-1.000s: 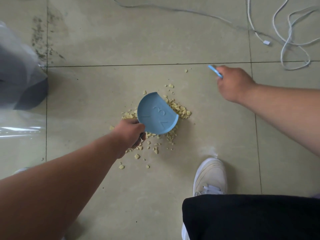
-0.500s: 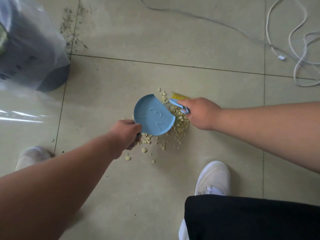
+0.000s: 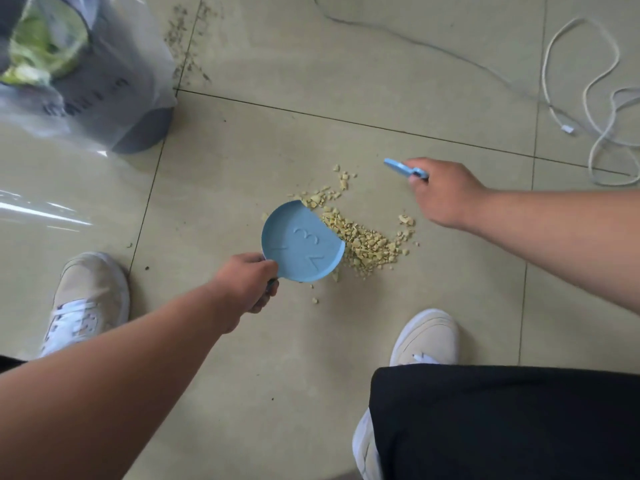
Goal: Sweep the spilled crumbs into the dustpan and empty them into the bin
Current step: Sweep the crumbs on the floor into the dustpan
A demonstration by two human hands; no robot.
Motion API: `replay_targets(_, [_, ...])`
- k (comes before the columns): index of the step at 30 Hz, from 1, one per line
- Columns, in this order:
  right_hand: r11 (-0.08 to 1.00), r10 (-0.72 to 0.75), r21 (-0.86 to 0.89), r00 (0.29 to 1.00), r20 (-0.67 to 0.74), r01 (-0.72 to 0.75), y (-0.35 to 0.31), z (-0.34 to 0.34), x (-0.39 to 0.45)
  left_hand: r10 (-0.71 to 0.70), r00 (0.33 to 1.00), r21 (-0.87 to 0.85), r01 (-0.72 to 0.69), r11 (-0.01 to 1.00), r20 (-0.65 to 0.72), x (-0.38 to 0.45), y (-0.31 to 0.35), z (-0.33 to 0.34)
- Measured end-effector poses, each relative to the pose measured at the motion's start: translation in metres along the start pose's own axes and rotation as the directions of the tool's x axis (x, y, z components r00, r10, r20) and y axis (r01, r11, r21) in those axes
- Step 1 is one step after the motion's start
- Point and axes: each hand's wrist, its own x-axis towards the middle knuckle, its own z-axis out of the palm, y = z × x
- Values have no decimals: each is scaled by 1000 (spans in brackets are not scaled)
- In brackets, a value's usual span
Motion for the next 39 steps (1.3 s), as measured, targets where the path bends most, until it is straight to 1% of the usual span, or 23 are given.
replay_targets(4, [983, -35, -177, 996, 83, 50, 25, -21, 27, 12, 1000, -8, -12, 1000, -5, 12, 0, -18])
replay_targets(6, [973, -34, -225, 996, 85, 52, 32, -21, 44, 24, 1000, 13, -23, 1000, -10, 20, 2, -23])
replay_targets(10, [981, -11, -196, 1000, 10, 13, 22, -1, 79, 35, 999, 15, -35, 999, -15, 33, 13, -27])
replay_targets(13, [977, -63, -205, 998, -14, 58, 5, 27, 85, 43, 999, 25, -43, 999, -2, 43, 21, -31])
replay_targets(14, [977, -74, -200, 997, 4, 73, -3, 35, 80, 51, 999, 51, -51, 997, 3, 46, 23, -33])
replay_targets(16, [974, -135, -172, 987, 91, 149, -19, 50, 66, 65, 998, 96, -64, 993, -4, 49, 26, -39])
replay_targets(19, [945, -263, -132, 936, 233, 298, -43, 67, 45, 81, 996, 111, -76, 991, -35, 53, 29, -49])
replay_targets(22, [937, -310, -62, 899, 308, 344, -65, 80, 25, 105, 993, 174, -95, 980, -49, 52, 27, -60])
replay_targets(25, [933, -337, -23, 894, 295, 359, -72, 87, 13, 126, 990, 228, -110, 967, -59, 47, 19, -68])
replay_targets(29, [939, -324, -24, 910, 259, 342, -77, 74, 11, 116, 989, 169, -100, 981, -89, 37, 5, -76])
replay_targets(31, [945, -317, -9, 924, 213, 327, -79, 61, 12, 98, 990, 148, -82, 986, -104, 30, -3, -81])
replay_targets(33, [951, -303, -8, 941, 152, 308, -80, 50, 19, 88, 989, 162, -68, 984, -118, 22, -11, -86])
replay_targets(36, [964, -257, -44, 963, 83, 261, -81, 40, 33, 100, 985, 197, -71, 978, -143, 18, -21, -96])
replay_targets(39, [962, -236, -122, 969, 71, 243, -79, 39, 49, 88, 983, 199, -56, 978, -158, 18, -32, -108])
